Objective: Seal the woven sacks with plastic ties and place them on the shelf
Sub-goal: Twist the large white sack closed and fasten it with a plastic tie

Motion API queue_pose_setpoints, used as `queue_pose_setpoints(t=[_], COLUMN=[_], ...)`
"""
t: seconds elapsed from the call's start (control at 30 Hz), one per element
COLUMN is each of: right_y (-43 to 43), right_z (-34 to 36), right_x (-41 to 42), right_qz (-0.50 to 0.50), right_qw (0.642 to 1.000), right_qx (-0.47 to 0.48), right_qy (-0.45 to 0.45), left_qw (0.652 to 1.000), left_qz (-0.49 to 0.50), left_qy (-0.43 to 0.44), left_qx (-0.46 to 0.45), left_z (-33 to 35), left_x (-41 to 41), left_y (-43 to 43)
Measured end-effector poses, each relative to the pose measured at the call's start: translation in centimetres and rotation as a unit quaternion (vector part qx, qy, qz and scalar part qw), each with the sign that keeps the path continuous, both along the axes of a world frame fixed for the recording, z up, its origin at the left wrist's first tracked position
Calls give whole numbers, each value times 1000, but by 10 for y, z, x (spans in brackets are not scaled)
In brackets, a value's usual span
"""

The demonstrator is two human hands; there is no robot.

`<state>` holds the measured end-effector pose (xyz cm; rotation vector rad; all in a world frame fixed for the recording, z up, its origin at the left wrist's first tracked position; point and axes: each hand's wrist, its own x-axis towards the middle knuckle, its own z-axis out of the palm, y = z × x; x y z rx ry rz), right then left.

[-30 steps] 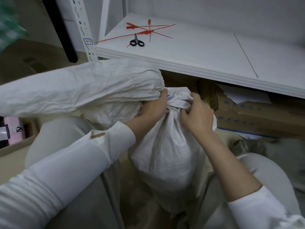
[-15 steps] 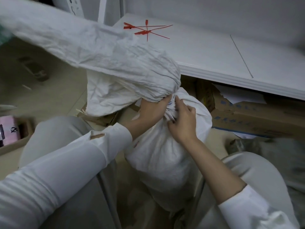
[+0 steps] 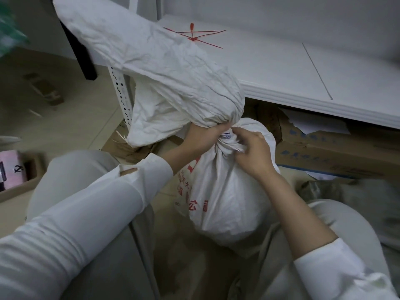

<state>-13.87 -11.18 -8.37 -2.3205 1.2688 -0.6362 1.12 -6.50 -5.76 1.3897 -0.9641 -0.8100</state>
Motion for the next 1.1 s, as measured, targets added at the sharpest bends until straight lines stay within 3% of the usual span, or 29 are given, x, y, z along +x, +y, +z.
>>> queue_pose_setpoints(t=[0.1, 0.3, 0.4, 0.43, 0.5, 0.57, 0.63, 0.73, 0.93, 1.03, 1.1], right_y=[-1, 5, 8, 9, 13, 14, 13, 7, 9, 10, 9], right_z=[6, 9, 16, 16, 22, 27, 36, 39, 32, 35, 37], right_x=[4, 18, 24, 26, 31, 36, 36, 31, 29, 30, 31], right_qz=[-2, -75, -81, -69, -18, 18, 23, 24, -1, -30, -45], right_qw=[1000, 990, 986, 987, 981, 935, 902, 885, 894, 883, 882], right_qx=[1, -60, -127, -114, 35, 182, 241, 266, 235, 219, 201], right_qy=[15, -104, -78, -93, -188, -302, -359, -382, -382, -414, -425], left_qw=[996, 983, 977, 976, 981, 987, 990, 990, 981, 974, 971], left_qz=[34, 61, 58, 51, 14, -31, -59, -102, -130, -199, -219], left_qy=[69, 142, 164, 165, 150, 127, 98, 56, -11, -51, -33], left_qx=[40, 103, 121, 129, 119, 92, 84, 77, 143, 94, 93], left_z=[0, -3, -4, -4, -5, -6, -7, -3, 4, 9, 11], left_x=[2, 11, 15, 15, 13, 11, 10, 13, 12, 15, 14], left_y=[-4, -10, -11, -11, -11, -10, -8, -5, -3, 1, 3])
